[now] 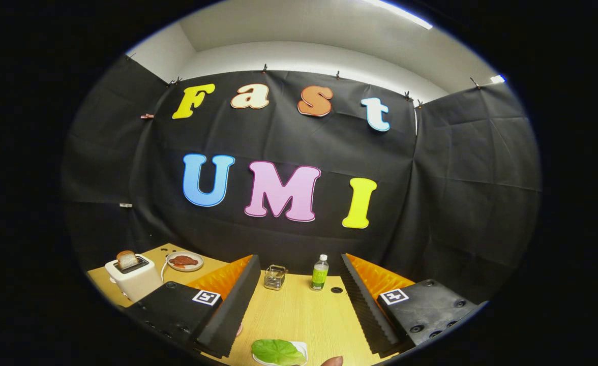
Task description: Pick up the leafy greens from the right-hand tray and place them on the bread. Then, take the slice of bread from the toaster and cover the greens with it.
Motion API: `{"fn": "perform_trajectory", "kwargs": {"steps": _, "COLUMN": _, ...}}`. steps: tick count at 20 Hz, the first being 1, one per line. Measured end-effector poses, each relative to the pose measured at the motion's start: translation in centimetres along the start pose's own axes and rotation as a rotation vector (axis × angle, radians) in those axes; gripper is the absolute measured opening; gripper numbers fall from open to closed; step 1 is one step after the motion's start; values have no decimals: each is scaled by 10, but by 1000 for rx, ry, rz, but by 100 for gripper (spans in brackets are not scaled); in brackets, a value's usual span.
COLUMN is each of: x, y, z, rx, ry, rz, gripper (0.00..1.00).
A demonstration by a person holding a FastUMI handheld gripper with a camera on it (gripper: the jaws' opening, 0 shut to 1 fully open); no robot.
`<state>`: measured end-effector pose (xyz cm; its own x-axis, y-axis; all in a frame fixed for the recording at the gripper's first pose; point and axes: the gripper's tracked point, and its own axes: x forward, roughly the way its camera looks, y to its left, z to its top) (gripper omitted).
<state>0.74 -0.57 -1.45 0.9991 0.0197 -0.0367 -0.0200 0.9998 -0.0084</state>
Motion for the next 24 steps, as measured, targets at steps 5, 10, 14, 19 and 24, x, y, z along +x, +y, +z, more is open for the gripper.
{"fn": "perform_trajectory", "kwargs": {"steps": 5, "x": 5, "y": 19, "z": -49, "rx": 13, "ry": 163, "rz": 129, "gripper": 97}}
{"fn": "perform_trajectory", "kwargs": {"steps": 10, "x": -1, "y": 28, "z": -166, "rx": 36, "ry": 521, "rz": 264, "gripper": 98}}
{"fn": "perform_trajectory", "kwargs": {"steps": 14, "x": -4, "y": 32, "z": -244, "rx": 7, "ry": 713, "rz": 345, "gripper": 98}}
{"fn": "perform_trajectory", "kwargs": {"steps": 19, "x": -18, "y": 40, "z": -331, "rx": -126, "ry": 916, "rz": 466, "gripper": 97}}
{"fn": "perform_trajectory", "kwargs": {"steps": 24, "x": -19, "y": 42, "z": -390, "rx": -197, "ry": 1074, "rz": 521, "gripper": 89}}
